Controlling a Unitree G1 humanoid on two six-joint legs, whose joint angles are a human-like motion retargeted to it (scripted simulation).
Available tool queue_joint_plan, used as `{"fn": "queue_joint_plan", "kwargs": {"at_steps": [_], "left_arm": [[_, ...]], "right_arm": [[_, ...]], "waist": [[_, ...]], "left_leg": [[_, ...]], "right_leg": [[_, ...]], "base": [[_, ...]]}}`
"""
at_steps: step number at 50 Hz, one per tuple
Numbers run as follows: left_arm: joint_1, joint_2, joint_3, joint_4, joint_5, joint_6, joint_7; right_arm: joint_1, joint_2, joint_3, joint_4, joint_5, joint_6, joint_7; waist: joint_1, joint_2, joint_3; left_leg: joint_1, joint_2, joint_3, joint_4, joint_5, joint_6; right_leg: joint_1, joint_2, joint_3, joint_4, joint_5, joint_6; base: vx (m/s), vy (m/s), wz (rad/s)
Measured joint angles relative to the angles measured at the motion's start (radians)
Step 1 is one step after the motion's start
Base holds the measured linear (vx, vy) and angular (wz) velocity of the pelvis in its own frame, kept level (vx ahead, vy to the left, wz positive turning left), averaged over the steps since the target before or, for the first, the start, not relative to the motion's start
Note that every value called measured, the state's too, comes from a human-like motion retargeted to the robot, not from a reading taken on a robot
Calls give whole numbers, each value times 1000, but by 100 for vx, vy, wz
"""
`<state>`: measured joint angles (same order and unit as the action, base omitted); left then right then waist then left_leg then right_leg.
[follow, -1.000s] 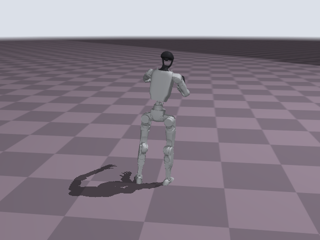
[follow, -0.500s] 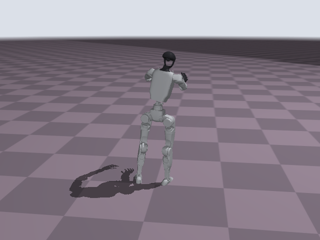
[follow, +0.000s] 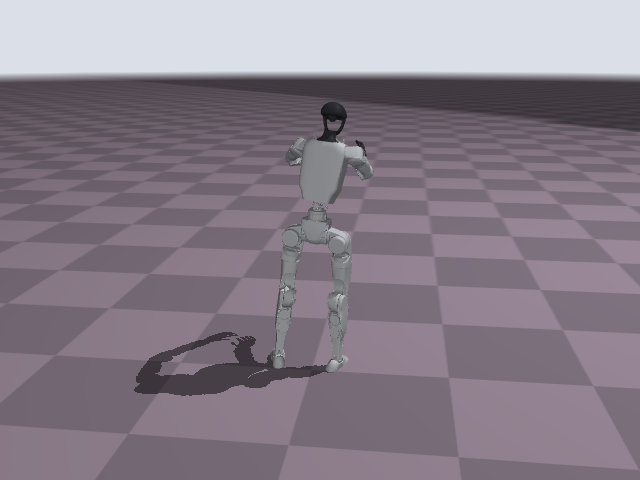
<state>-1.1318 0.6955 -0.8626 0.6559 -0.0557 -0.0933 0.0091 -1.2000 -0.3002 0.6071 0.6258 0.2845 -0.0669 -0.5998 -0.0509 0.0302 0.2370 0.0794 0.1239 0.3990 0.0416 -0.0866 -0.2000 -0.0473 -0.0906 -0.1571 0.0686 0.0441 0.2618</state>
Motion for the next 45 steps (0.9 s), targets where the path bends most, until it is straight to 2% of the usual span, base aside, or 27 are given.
{"fn": "queue_joint_plan", "kwargs": {"at_steps": [4, 7, 10, 13, 16, 20, 22, 25, 28, 30, 34, 36, 38, 41, 45], "left_arm": [[-50, -26, -31, 45, -37, -6, 13], [-69, -24, -37, 60, -48, 2, 21], [-73, -2, -22, 50, -44, 19, 32], [-54, 31, 18, 7, -28, 32, 44], [-26, 80, 68, -60, -8, 28, 51], [12, 146, 115, -144, 9, 5, 50], [29, 159, 116, -159, 13, -2, 46], [44, 145, 103, -146, 21, 6, 32], [35, 105, 83, -93, 26, 22, 10], [22, 77, 60, -53, 35, 24, -1], [-26, 39, -1, 38, 46, -1, -3], [-45, 29, -25, 76, 32, -13, -2], [-57, 29, -33, 103, 10, -17, -1], [-66, 49, -19, 114, -7, -14, 13], [-57, 80, 20, 87, 15, -1, 59]], "right_arm": [[-205, 77, -30, 326, 89, 56, -30], [-194, 88, -48, 326, 152, 46, -46], [-16, 47, -31, 58, 189, -17, -59], [286, -44, -12, -330, 185, -73, -18], [611, -150, -33, -627, 130, -88, 60], [946, -239, -123, -809, 85, -110, 176], [979, -248, -152, -833, 55, -121, 191], [856, -242, -151, -832, -31, -113, 136], [547, -184, -95, -697, -65, -84, 52], [328, -129, -57, -531, -68, -64, 1], [-69, -9, 24, -3, -116, 30, -92], [-185, 47, 50, 227, -103, 79, -86], [-230, 91, 59, 354, -58, 97, -54], [-145, 89, 63, 264, -22, 69, -35], [194, -40, 63, -200, -67, -7, -46]], "waist": [[9, -18, -2], [6, -38, -4], [-3, -60, -3], [-17, -78, -1], [-39, -92, 9], [-76, -100, 24], [-82, -96, 22], [-70, -81, 12], [-41, -54, 8], [-15, -35, 5], [25, -7, 9], [31, -3, 8], [24, -5, 10], [-5, -18, 17], [-49, -33, 22]], "left_leg": [[2, 4, 3, -8, 5, -4], [4, 12, 5, -12, 6, -5], [7, 22, 6, -10, 3, -1], [6, 33, 5, -2, -2, 2], [3, 43, 0, 0, -3, 0], [0, 52, -9, -13, 5, -10], [0, 50, -9, -20, 8, -10], [0, 39, -5, -25, 9, -1], [-1, 27, 7, -15, 3, 10], [-2, 25, 20, -4, -2, 10], [-2, 32, 43, 10, -3, -3], [-1, 38, 50, 8, 0, -14], [2, 40, 52, 1, 6, -23], [9, 36, 43, -13, 12, -26], [13, 21, 15, -23, 13, -15]], "right_leg": [[3, 7, 0, -11, 8, 0], [1, 16, 1, -9, 7, 0], [0, 27, 1, -3, 1, 0], [1, 38, -1, -2, -5, 0], [1, 48, -9, -3, -9, 0], [-4, 58, -24, 1, -14, 0], [-10, 57, -25, 6, -15, 0], [-19, 45, -18, 16, -15, 0], [-23, 32, -1, 20, -11, 0], [-22, 30, 12, 12, -4, 0], [-12, 41, 28, -22, 19, 0], [-6, 50, 30, -40, 30, 0], [1, 56, 27, -54, 38, 0], [11, 53, 18, -61, 37, 0], [17, 34, -3, -44, 16, 0]], "base": [[0, 0, 0], [0, 0, 0], [0, 0, 0], [0, 0, 0], [0, 0, 0], [0, 0, 0], [0, 0, 0], [-2, 6, -6], [-4, 6, -20], [-5, 3, -30], [-5, -3, -27], [-3, -5, -13], [0, 0, 0], [2, 1, 14], [5, 5, 34]]}}
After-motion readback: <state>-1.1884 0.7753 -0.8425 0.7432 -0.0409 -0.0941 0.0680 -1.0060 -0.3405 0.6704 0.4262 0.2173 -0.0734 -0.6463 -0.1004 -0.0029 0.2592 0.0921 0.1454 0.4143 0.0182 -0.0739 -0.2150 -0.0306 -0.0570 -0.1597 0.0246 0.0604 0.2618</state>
